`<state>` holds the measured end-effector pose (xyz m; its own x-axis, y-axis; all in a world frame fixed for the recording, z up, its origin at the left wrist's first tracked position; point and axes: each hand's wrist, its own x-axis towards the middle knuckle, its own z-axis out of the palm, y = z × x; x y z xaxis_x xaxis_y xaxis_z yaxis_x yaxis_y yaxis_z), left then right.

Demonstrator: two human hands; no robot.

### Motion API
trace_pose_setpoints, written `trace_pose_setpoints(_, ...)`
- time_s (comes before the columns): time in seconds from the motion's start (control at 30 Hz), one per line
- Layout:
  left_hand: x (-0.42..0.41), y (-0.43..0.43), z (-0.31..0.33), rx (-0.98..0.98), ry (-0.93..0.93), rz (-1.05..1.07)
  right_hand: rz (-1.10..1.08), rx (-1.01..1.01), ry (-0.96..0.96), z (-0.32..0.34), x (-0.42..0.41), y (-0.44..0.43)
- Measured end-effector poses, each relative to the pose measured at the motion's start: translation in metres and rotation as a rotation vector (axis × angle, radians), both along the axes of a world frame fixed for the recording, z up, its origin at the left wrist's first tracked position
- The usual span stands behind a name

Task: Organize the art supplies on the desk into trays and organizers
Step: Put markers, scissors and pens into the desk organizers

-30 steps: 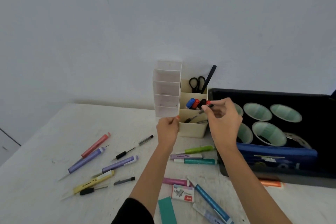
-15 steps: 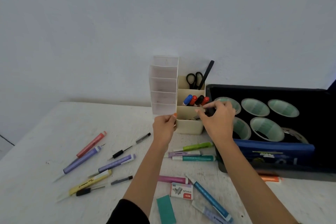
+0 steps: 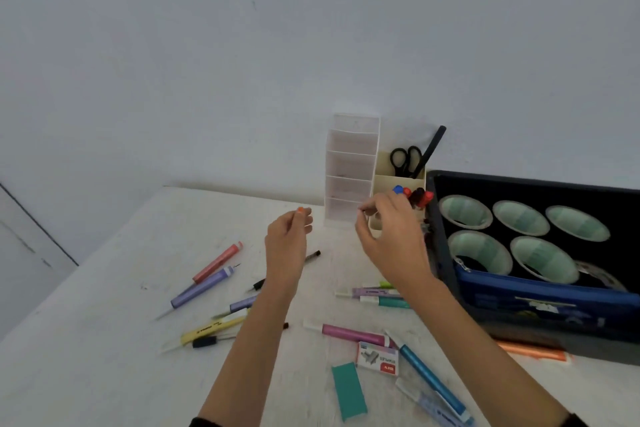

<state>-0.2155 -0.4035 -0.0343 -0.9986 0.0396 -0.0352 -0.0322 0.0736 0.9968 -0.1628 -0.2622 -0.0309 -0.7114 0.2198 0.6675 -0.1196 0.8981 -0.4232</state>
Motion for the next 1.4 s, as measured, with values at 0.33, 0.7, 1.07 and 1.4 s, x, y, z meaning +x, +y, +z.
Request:
trace_pose_setpoints(0.33, 0.002, -0.068, -0.010, 0.066, -0.009, 0.209, 0.288, 0.248, -0.648, -0.062, -0.048, -0.033)
trace_pose_setpoints(0.7, -0.004, -0.063, -0.004, 0.088, 0.010, 0.184, 0.278, -0.209, -0.582, -0.051, -0.030, -0.032)
trace_pose_setpoints(1.07, 0.006, 0.012, -0.001, 0.099, -0.014, -0.068, 0.145, -0.969, 0.105, 0.039, 0.033, 0.025)
trace_pose_setpoints(1.4, 0.001, 0.081, -0.002, -0.129, 0.067, -0.235, -0.177, -0.805, 0.321, 0.021, 0.035, 0.049)
